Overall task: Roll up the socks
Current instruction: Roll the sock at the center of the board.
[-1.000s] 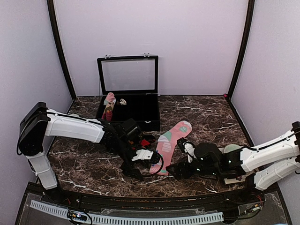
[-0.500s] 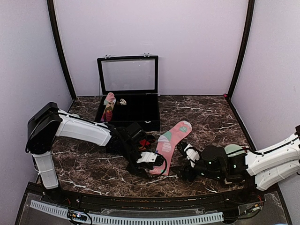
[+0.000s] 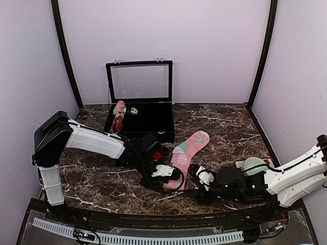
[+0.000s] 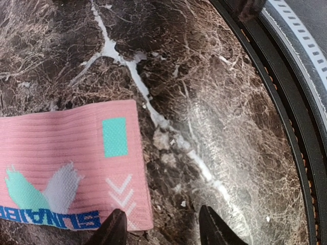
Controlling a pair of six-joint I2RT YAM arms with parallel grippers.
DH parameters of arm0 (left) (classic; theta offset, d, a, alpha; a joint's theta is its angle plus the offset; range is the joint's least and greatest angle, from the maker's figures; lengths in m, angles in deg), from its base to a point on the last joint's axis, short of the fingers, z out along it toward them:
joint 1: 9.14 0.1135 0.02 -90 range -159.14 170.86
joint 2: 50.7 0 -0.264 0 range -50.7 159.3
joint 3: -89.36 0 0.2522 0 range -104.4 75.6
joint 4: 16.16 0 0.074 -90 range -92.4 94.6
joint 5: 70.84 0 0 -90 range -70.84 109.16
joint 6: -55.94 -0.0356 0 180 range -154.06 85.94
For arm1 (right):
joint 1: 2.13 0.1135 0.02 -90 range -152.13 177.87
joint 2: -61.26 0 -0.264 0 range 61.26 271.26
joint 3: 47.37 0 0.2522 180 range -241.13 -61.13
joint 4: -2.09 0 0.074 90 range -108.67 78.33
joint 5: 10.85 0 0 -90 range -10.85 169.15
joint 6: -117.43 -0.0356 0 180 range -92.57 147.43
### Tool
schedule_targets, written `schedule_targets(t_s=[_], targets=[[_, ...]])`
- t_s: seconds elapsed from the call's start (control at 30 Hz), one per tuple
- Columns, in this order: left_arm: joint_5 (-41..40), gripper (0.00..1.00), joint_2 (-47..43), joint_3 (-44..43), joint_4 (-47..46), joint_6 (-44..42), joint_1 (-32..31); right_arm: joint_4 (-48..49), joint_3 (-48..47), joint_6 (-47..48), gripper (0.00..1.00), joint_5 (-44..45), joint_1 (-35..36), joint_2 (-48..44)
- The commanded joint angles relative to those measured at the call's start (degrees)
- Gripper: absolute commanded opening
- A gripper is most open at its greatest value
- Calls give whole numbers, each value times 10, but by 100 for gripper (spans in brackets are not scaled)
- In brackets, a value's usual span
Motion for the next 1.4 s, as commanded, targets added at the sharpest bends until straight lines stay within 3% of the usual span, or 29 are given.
schedule_targets(t_s=[0.0, 0.13, 0.33, 0.57, 0.77, 1.03, 1.37], targets=[[-10, 47, 8, -13, 9, -4, -1, 12, 4, 24, 59, 18, 15, -5], [-12, 35, 21, -24, 22, 1, -1, 0, -4, 41, 59, 23, 26, 6], [-17, 30, 33, -25, 28, 6, -1, -12, -9, 50, 59, 23, 44, 17], [24, 8, 60, -62, 98, 22, 2, -35, -23, 73, 59, 47, 64, 41], [126, 5, 60, -92, 159, 46, 22, -54, -57, 117, 59, 74, 79, 84], [91, 4, 60, -85, 157, 39, 25, -15, -80, 177, 57, 88, 85, 149], [112, 2, 71, -105, 175, 43, 35, 24, -122, 240, 46, 81, 85, 242]])
